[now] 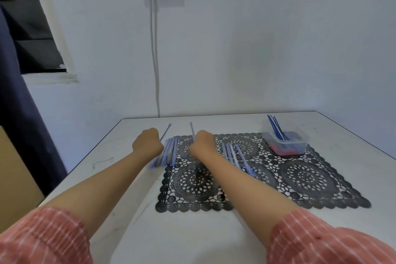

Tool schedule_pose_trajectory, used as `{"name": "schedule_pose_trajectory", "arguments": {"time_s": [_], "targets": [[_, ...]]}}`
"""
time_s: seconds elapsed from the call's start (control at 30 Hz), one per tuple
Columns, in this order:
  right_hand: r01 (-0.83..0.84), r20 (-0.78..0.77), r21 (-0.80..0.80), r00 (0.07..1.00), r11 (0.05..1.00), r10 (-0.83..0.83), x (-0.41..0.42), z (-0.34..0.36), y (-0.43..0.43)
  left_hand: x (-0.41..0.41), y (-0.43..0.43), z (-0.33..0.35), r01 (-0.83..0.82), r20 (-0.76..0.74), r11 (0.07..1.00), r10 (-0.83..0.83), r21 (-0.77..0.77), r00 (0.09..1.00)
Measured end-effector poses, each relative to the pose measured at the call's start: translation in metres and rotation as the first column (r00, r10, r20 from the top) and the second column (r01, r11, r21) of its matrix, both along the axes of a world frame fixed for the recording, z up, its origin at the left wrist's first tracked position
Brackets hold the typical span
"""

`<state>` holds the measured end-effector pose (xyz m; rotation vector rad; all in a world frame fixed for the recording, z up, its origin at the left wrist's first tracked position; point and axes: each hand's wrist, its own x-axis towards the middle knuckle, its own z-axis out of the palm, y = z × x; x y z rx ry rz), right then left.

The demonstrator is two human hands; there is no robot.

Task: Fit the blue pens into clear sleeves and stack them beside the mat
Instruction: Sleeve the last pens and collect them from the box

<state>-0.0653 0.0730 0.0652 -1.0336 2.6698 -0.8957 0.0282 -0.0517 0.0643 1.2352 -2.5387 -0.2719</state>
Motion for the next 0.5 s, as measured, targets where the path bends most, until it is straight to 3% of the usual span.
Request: {"name": "schedule_pose_trajectory", "arguments": {"time_s": [0.1,0.23,0.5], "targets": [[0.034,-0.008,-0.053,0.999,0.998,-0.035,-0.012,0.013,0.026,-0.02,0.02,0.006,0.065,-0.086,0.996,-0.06,0.064,0.994],[0.059,-0.049,-0.015,0.997,0.998,-0.06,-0.031,0.023,0.063,-0.05,0.059,0.008,0.166,-0.159,0.939,-0.122,0.302,0.98],[0.077,-0.066,0.182,0.996,0.98,-0.066,-0.044,0.011,0.115,-0.08,0.125,-0.012,0.177,-0.055,0.885,-0.17,0.431,0.984]]}}
